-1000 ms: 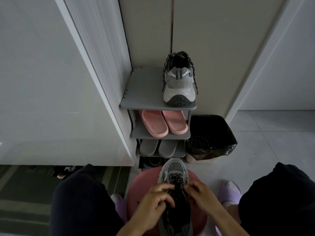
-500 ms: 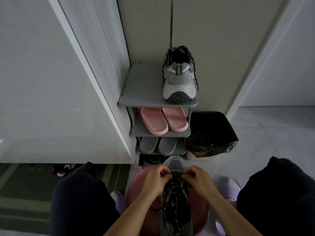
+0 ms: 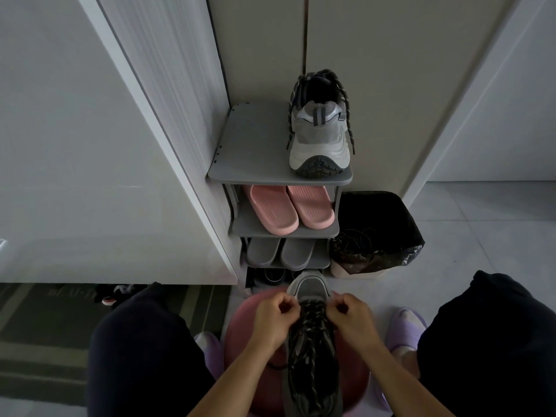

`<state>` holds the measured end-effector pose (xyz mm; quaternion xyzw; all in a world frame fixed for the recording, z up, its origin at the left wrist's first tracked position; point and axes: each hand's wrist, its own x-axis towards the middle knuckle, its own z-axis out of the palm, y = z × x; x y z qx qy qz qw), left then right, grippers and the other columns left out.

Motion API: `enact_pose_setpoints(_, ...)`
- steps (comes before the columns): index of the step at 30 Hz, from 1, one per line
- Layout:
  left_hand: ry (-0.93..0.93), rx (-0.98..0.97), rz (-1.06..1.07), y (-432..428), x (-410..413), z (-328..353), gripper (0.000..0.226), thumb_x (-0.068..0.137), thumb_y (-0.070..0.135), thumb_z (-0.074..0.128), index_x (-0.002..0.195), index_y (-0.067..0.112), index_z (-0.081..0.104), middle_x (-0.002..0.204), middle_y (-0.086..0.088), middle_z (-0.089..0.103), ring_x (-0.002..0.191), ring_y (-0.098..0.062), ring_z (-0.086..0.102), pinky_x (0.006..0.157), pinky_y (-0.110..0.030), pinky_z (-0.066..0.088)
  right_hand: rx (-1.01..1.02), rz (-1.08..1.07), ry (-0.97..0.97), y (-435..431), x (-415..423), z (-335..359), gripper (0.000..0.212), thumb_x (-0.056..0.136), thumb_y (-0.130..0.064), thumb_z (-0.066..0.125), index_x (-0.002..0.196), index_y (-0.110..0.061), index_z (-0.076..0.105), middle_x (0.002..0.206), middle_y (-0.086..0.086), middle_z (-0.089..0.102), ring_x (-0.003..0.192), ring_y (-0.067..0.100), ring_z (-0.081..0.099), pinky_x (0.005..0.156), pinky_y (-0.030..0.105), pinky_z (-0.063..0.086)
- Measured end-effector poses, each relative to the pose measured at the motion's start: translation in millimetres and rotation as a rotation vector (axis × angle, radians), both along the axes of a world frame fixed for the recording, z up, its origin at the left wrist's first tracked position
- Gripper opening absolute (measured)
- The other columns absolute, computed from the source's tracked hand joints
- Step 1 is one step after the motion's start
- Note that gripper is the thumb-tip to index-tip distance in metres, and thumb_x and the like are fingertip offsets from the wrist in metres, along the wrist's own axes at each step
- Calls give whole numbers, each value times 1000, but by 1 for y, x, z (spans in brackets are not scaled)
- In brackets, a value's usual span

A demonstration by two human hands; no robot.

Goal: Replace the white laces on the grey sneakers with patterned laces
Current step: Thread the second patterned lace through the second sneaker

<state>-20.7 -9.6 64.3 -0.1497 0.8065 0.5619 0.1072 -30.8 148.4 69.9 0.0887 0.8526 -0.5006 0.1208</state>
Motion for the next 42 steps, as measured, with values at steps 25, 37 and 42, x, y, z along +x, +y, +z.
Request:
enact_pose_setpoints(25,-25,197,34,-1,7,1,14,85,8,64,77,18,59,75,7,61,73,-7,57,71,-14,46,-368,-48,-134,7,1,0,10,81,1,66,76,-6,60,63,-1,61,56,6,57,55,15,48)
enact_pose_setpoints(37,24,-108,-131,0,8,10,28,81,7,65,64,27,53,66,6,57,61,-8,48,57,-13,37,153,218,14,5,4,10,26,77,-9,66,62,-23,50,64,-9,54,59,2,47,58,11,38)
enact_pose_setpoints(42,15,113,46,-4,17,7,25,83,0,61,66,18,56,64,5,57,62,-5,52,61,-15,44,-35,-9,-78,11,8,1,20,76,-2,64,64,-15,54,64,1,56,64,15,50,62,24,40)
